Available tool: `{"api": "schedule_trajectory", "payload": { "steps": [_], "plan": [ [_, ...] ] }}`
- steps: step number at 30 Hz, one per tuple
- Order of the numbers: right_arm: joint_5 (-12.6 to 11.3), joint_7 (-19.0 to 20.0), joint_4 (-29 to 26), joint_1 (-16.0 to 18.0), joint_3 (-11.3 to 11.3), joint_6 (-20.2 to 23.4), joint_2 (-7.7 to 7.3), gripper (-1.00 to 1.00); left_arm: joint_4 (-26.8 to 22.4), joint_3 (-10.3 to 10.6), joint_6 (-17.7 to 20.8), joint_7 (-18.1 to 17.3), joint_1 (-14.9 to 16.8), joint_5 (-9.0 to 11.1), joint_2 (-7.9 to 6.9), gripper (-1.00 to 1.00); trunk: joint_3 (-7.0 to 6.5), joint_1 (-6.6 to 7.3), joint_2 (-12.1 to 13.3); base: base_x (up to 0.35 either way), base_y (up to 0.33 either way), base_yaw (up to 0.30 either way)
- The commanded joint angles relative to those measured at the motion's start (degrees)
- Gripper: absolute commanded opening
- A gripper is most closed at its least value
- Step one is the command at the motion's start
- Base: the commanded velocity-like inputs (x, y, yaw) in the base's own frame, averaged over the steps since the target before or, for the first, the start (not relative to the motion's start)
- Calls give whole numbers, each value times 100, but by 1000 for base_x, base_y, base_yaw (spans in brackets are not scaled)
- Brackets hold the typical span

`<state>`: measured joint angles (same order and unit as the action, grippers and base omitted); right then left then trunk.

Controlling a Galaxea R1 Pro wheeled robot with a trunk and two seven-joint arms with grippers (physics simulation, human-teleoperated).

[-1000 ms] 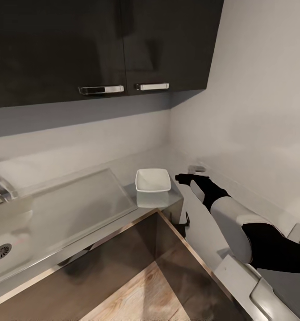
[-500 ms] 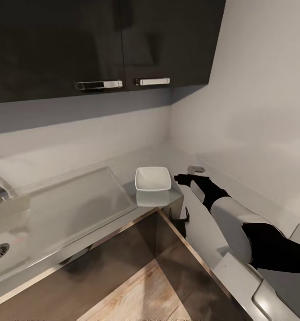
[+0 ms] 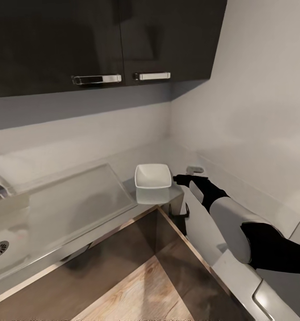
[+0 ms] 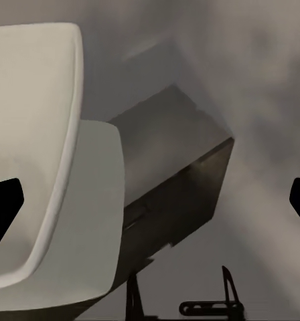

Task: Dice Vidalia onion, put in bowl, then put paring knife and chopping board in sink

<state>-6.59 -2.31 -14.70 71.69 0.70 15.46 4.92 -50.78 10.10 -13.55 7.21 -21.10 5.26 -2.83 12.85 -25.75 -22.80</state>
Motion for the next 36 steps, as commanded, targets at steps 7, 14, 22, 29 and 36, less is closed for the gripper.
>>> {"api": "schedule_trajectory", "payload": {
  "steps": [7, 14, 22, 29, 36],
  "plan": [
    [-70, -23, -15, 3, 9, 21, 24, 100, -5, 36, -16, 43, 3, 46, 69, 100, 74, -3, -11, 0, 0, 0],
    [-67, 297, -15, 3, 9, 25, 22, 100, -2, 36, -15, 42, 6, 45, 74, 100, 138, -3, -11, 21, 0, 0],
    [-38, 881, -15, 3, 1, 28, -4, 100, -2, 36, -16, 42, 5, 45, 74, 100, 211, -3, -11, 63, 0, 4],
    [-43, 943, -15, 3, 0, 20, -27, 100, -2, 36, -16, 40, 5, 45, 76, 100, 257, -3, -11, 27, 0, 51],
    [-45, 959, -8, 3, 8, 19, -12, 100, -2, 36, -15, 43, 9, 45, 74, 100, 263, -3, -11, 91, 0, 8]
  ]
}}
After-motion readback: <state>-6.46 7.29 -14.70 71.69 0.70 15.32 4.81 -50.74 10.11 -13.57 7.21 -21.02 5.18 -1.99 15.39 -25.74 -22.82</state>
